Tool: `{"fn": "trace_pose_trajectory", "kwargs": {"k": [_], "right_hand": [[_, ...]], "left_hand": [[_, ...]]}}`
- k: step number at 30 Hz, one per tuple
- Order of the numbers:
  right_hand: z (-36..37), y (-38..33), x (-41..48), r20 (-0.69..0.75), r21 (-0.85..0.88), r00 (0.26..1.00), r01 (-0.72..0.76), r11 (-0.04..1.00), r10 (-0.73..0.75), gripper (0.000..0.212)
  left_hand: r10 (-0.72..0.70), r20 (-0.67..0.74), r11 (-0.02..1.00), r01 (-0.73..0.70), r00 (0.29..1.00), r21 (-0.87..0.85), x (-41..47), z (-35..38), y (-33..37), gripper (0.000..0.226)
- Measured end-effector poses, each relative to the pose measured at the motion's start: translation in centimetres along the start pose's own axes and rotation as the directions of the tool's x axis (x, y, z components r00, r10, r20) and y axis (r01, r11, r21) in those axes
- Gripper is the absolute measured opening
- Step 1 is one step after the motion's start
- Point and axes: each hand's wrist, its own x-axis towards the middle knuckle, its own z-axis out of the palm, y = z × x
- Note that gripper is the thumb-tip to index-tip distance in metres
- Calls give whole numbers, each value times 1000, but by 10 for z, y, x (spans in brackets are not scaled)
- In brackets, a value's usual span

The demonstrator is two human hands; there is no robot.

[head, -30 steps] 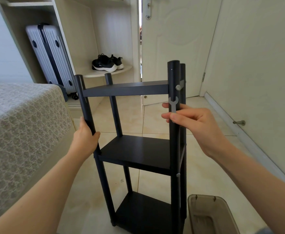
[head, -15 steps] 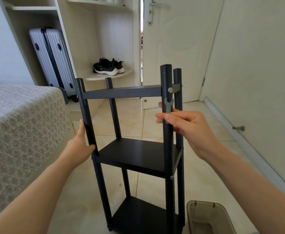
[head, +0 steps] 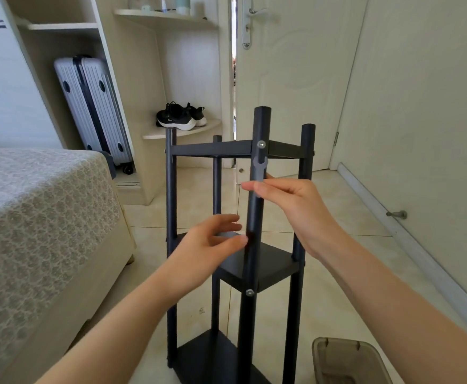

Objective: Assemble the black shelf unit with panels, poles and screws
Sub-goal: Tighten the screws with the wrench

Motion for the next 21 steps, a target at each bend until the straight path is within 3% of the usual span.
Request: {"fn": "trace_pose_trajectory", "kwargs": {"k": [5,10,21], "right_hand": [[11,-4,4,86,26,996,16,1000,-18,18],[23,-6,7,106,58,994,27,998,-33,20],[27,-12,5,77,122,993,81,989,-91,22]], "left_hand": [[20,-115,980,-42,993,-196,-1,19,11,27],[38,-226,974,-87,973,-208,1,19,12,17],[78,-199,947,-135,977,-291,-3,14,12,23]]}}
